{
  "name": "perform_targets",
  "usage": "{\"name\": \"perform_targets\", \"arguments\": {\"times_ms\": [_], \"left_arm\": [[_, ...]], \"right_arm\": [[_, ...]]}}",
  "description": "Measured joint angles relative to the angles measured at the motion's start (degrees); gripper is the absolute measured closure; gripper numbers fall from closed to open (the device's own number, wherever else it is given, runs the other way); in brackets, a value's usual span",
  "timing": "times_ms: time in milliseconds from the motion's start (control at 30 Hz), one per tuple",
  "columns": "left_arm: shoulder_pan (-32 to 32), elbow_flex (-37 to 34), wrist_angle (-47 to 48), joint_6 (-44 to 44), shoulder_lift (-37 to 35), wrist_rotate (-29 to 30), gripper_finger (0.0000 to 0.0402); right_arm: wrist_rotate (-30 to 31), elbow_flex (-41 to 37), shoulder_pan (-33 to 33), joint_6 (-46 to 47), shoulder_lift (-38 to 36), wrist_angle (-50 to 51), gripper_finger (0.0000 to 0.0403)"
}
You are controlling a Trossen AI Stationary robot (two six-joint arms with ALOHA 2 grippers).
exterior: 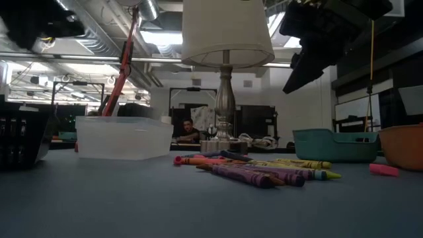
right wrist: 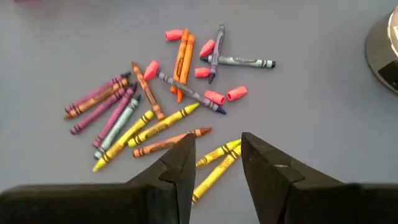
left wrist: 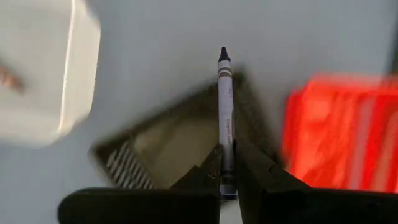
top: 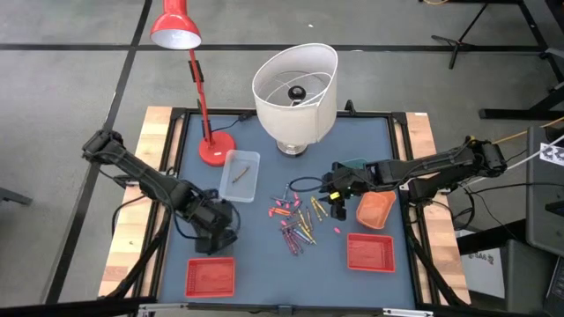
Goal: Sort crayons
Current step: Put the dark blue crayon into the black bin
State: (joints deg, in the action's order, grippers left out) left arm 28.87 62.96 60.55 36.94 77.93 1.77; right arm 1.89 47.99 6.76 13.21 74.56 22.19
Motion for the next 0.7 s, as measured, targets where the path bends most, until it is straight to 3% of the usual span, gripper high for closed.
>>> {"name": "perform_targets", "arguments": {"times_ms": [233, 500, 700], "left_arm": [[2.8, 0.0, 10.3, -3.0, 0.2, 0.2, 0.0392], [4.3, 0.0, 10.8, -2.5, 0.2, 0.2, 0.0391], [4.3, 0.0, 10.7, -0.9, 0.2, 0.7, 0.0355]], "right_arm": [[-0.2, 0.0, 0.0, 5.0, 0.0, -6.4, 0.0276], [-4.1, 0.0, 0.0, 5.0, 0.0, -14.3, 0.0276], [-5.9, 0.0, 0.0, 4.4, 0.0, -16.4, 0.0276]]}}
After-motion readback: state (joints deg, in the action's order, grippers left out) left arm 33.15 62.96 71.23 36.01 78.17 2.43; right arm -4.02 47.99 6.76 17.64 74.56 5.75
